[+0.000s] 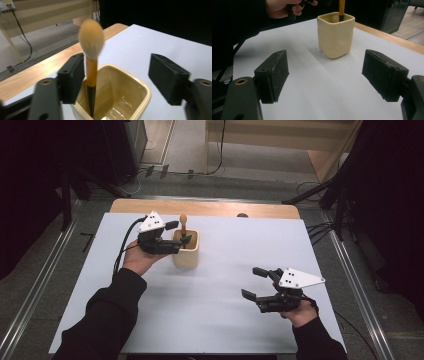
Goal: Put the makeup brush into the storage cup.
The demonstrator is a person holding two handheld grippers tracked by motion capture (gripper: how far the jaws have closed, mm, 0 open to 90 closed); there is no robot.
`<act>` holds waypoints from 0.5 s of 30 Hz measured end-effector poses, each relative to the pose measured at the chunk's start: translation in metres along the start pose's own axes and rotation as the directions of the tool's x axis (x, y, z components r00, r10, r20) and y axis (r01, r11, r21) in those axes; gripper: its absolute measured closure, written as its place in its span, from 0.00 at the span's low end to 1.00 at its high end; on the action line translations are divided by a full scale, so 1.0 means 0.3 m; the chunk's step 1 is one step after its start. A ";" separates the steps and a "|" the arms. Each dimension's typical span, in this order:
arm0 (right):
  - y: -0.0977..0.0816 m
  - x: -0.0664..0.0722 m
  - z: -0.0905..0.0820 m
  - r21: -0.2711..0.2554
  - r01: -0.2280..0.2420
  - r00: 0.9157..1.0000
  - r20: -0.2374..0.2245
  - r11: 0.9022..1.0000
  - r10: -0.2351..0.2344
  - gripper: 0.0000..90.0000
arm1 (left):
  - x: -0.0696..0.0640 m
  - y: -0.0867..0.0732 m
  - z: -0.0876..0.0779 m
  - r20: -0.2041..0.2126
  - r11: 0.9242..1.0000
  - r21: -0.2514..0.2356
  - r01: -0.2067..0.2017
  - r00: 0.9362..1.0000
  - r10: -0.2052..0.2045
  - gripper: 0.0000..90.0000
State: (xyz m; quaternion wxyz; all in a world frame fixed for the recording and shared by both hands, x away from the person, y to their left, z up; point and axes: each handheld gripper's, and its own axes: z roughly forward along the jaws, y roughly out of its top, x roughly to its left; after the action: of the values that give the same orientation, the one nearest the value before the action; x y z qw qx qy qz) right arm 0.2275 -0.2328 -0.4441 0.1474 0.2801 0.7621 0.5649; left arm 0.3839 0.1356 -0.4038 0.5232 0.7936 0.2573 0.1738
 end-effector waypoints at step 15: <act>0.000 0.000 -0.001 0.000 0.001 1.000 0.001 1.000 -0.001 0.24 | 0.003 -0.001 -0.016 0.033 1.000 -0.018 0.010 0.999 -0.010 0.23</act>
State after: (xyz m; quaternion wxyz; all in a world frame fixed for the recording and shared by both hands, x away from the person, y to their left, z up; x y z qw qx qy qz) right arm 0.2273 -0.2331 -0.4441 0.1481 0.2797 0.7622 0.5646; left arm 0.3818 0.1398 -0.4021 0.5356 0.7902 0.2510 0.1605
